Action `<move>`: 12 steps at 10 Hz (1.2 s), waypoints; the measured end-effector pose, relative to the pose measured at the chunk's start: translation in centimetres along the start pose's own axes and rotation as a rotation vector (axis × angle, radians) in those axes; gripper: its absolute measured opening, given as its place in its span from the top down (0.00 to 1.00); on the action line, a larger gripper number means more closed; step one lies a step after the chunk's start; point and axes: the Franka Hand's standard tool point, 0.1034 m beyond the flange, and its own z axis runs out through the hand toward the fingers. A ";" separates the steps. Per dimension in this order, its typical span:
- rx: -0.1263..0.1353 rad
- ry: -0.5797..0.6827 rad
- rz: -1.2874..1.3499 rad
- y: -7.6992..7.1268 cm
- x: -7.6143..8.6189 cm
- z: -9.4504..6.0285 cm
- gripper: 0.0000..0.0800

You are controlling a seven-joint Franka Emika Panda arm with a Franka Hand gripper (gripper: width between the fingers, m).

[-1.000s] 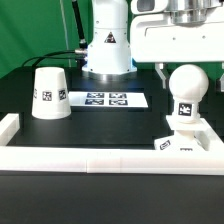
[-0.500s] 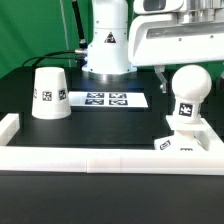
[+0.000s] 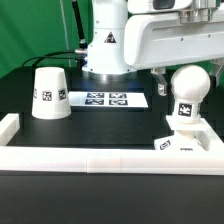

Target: Assemble lamp

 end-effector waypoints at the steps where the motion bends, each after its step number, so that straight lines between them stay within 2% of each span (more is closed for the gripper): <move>1: -0.004 -0.002 -0.070 0.0 0.0 0.0 0.13; 8: -0.042 -0.025 -0.485 0.5 0.8 -0.5 0.13; 11: -0.042 -0.026 -0.497 0.2 0.9 -0.5 0.13; 12: -0.042 -0.026 -0.497 0.2 0.9 -0.5 0.25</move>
Offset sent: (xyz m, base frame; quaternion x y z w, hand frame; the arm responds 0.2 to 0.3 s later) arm 0.0075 0.0034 0.0036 -0.0086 -0.0191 -0.1859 0.9824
